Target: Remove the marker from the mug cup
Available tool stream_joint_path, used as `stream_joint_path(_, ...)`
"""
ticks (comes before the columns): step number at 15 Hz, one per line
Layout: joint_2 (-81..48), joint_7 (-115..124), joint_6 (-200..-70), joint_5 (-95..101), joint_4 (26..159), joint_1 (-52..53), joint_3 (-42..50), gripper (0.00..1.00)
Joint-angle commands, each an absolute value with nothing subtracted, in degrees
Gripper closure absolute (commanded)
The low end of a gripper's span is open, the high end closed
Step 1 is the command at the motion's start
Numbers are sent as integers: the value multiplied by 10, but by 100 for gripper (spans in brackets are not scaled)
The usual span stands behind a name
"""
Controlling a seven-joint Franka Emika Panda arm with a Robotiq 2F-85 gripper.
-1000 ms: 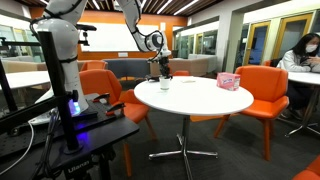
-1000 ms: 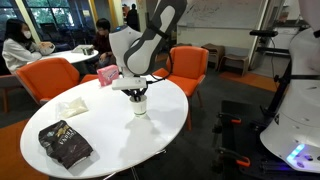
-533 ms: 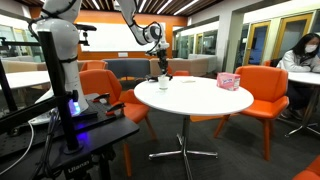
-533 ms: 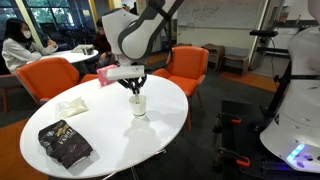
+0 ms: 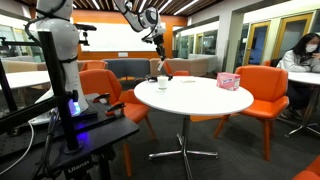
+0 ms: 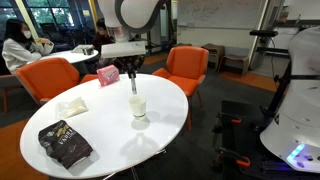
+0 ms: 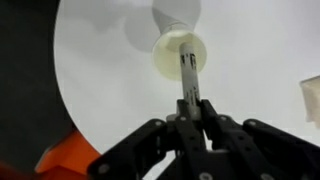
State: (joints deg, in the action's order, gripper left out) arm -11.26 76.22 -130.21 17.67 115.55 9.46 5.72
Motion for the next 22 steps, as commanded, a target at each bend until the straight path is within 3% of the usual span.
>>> stream_joint_path(1, -116, 643, -1329, 85, 1173, 69, 14, 95)
stream_joint_path(10, -268, 313, -1291, -63, 1088, 59, -17, 95)
stream_joint_path(16, -360, 264, -1274, -64, 1024, 74, -12, 95)
stream_joint_path(17, -368, 258, -1286, -61, 1020, 76, -11, 91)
stream_joint_path(21, -384, 234, -1314, -63, 1006, 76, -13, 95)
stream_joint_path(22, -385, 233, -1318, -60, 1005, 79, -11, 56)
